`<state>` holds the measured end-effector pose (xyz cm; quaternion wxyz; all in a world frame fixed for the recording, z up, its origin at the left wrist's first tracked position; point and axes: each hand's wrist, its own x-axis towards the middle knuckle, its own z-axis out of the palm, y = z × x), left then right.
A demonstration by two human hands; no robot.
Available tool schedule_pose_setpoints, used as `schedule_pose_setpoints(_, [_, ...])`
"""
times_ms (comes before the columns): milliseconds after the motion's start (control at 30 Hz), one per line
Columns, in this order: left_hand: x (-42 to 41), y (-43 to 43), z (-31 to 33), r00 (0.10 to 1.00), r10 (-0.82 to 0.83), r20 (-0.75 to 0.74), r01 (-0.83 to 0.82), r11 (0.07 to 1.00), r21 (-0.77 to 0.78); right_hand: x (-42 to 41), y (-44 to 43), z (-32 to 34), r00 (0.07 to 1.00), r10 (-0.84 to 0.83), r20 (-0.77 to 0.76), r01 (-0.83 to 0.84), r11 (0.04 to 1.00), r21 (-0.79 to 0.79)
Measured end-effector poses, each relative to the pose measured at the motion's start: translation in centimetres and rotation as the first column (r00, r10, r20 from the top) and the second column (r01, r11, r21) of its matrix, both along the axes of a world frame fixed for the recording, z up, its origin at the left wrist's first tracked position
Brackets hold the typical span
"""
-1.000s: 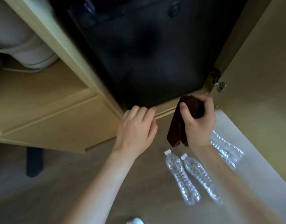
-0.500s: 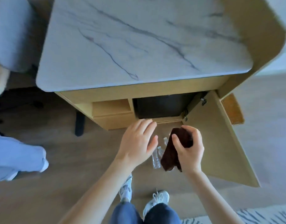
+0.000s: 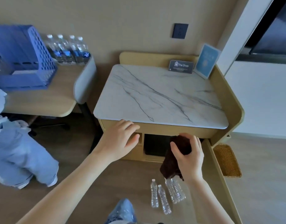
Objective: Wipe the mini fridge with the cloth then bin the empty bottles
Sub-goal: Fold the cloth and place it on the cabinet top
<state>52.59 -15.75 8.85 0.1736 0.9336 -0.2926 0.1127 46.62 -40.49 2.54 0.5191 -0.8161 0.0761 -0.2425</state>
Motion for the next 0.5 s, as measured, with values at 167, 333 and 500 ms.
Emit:
schedule_pose_setpoints(167, [-3.2,0.4,-2.4,0.987,0.126,-0.105,-0.136,0.986,-0.101,0.0,2.1,-0.1,0.998,0.067,0.021,-0.068,0.995,0.074])
schedule_pose_setpoints(333, [-4.9,0.8,-4.1,0.975,0.149,-0.166,-0.155,0.988,-0.020,0.3,3.0,-0.6,0.987,0.158,0.001,-0.158,0.983,0.092])
schedule_pose_setpoints(500, [-3.0,1.2,-3.7,0.977,0.178,-0.117,-0.180,0.984,0.000,2.1,3.3,-0.9,0.981,0.193,-0.022,-0.190,0.977,0.097])
